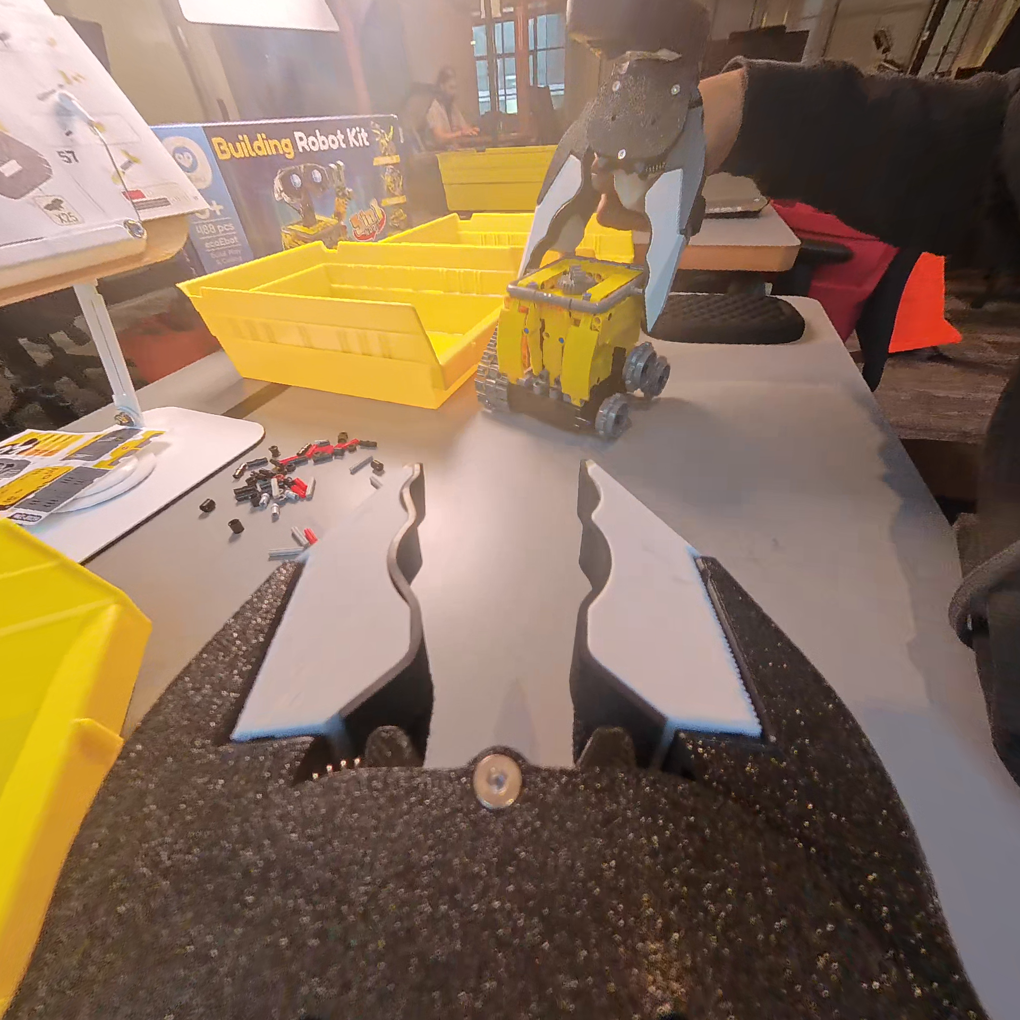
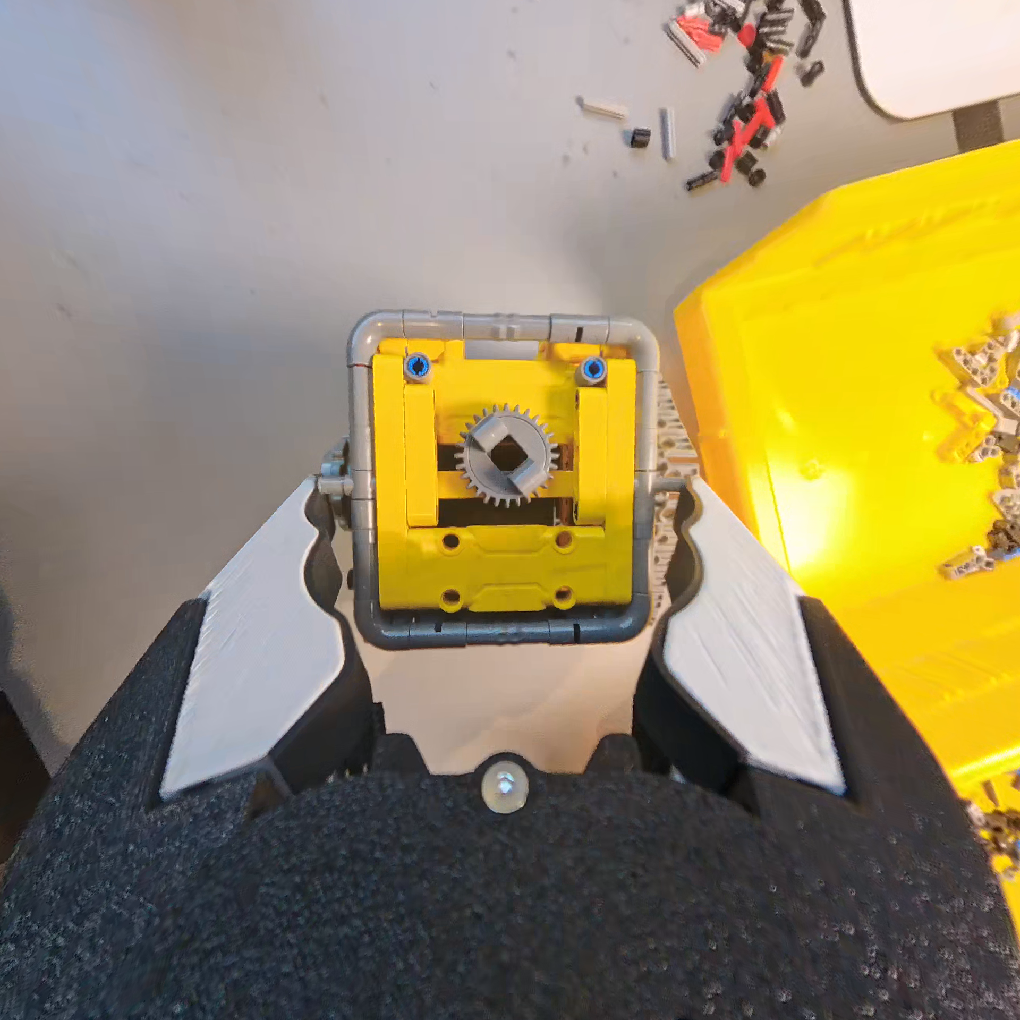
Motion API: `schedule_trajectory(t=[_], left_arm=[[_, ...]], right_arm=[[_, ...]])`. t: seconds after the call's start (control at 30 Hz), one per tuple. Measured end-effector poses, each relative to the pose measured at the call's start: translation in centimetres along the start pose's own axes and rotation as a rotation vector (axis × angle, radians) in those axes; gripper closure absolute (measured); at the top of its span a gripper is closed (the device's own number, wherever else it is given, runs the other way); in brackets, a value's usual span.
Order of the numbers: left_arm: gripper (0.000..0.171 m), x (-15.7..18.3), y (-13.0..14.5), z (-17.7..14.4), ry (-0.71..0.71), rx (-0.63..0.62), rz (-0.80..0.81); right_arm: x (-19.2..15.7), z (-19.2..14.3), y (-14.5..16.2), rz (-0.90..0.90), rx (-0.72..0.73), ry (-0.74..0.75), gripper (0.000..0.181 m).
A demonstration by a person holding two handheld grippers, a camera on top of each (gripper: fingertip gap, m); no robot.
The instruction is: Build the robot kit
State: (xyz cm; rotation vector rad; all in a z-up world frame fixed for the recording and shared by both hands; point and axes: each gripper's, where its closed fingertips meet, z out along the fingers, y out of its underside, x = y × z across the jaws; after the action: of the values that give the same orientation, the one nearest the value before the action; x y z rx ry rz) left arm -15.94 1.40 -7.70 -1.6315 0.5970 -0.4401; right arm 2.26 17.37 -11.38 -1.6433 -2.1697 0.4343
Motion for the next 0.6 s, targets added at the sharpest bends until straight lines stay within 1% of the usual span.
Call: schedule_trajectory(t=[0.03, 0.07, 0.3, 0.47, 0.5, 0.6], left_arm=[[0.118, 0.02, 0.11, 0.12, 0.002, -0.005, -0.002], [0.118, 0.00, 0.19, 0.22, 0.002, -0.008, -0.005], [0.117, -0.05, 0.49, 0.51, -0.001, -0.021, -0.012], [0.117, -0.12, 0.44, 0.30, -0.005, -0.016, -0.021], [0.117, -0.08, 0.40, 0.26, -0.005, -0.016, -0.021], [0.117, 0.09, 0.41, 0.14, -0.008, -0.023, -0.011]], right_arm=[[0.03, -0.09, 0.09, 0.005, 0.023, 0.004, 0.059], [0.03, -0.12, 0.46, 0.005, 0.015, 0.006, 0.059], [0.05, 0.01, 0.23, 0.004, 0.062, 0.006, 0.058], [0.20, 0.19, 0.28, -0.012, 0.071, 0.036, 0.058], [0.41, 0.22, 0.33, -0.014, 0.068, 0.054, 0.063], [0.44, 0.11, 0.37, -0.005, 0.065, 0.052, 0.064]])
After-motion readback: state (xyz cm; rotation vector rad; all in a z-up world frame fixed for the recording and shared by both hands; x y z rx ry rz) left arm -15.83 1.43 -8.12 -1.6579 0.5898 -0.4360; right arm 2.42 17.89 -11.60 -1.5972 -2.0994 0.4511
